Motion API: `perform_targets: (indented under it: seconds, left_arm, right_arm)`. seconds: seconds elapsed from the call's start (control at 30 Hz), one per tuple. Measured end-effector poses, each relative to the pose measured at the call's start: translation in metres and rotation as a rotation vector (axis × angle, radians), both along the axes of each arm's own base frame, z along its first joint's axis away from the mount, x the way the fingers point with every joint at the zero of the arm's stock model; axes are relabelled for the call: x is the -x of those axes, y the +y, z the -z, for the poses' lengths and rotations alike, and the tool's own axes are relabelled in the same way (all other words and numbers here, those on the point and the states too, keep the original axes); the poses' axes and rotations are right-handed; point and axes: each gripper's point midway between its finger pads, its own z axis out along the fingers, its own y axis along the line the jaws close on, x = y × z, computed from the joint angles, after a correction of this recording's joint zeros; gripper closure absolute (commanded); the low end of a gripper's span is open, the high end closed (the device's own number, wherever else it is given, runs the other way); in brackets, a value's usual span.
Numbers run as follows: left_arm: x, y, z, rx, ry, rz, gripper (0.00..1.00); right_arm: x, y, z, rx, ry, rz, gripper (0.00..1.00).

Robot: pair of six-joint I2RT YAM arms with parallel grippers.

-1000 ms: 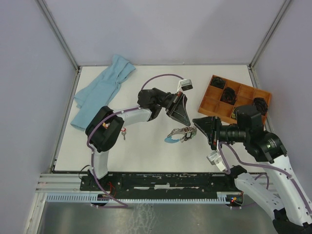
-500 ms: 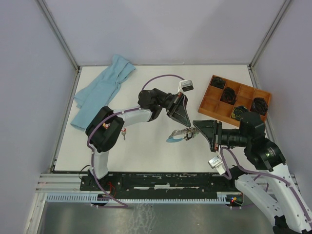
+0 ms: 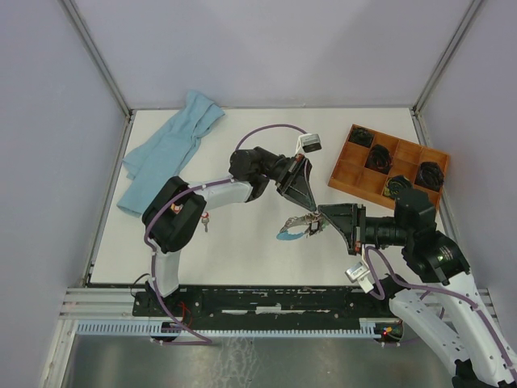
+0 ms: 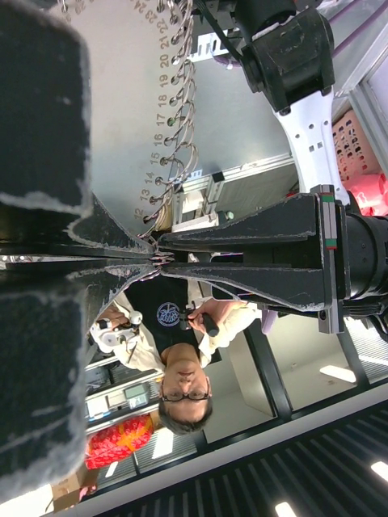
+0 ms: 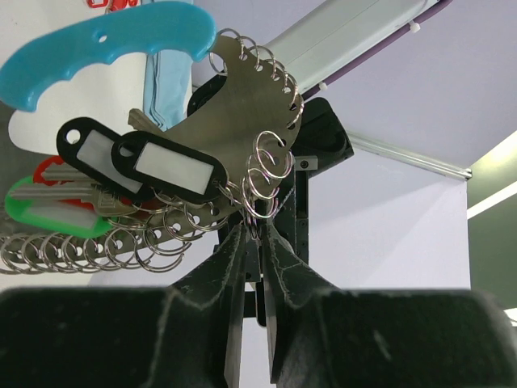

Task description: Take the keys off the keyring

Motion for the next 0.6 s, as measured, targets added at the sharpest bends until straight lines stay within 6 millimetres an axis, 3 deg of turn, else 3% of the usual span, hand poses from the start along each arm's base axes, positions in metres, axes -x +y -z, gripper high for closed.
perform_targets:
  seconds: [0.33,0.6]
  left_arm:
    - [0.0023,-0.0010,-0.0005,-0.004,0.004,0.008,0.97]
    - [0.0036,-0.0010,0.0000,-0.011,0.009,0.014,0.97]
  right_arm:
    - [0.0018,0.0013,-0.0005,-0.006,-0.007,-0.011,0.82]
    - [0.0038,0.0013,-0.0001,-0.005,-0.006,-0.014,0.99]
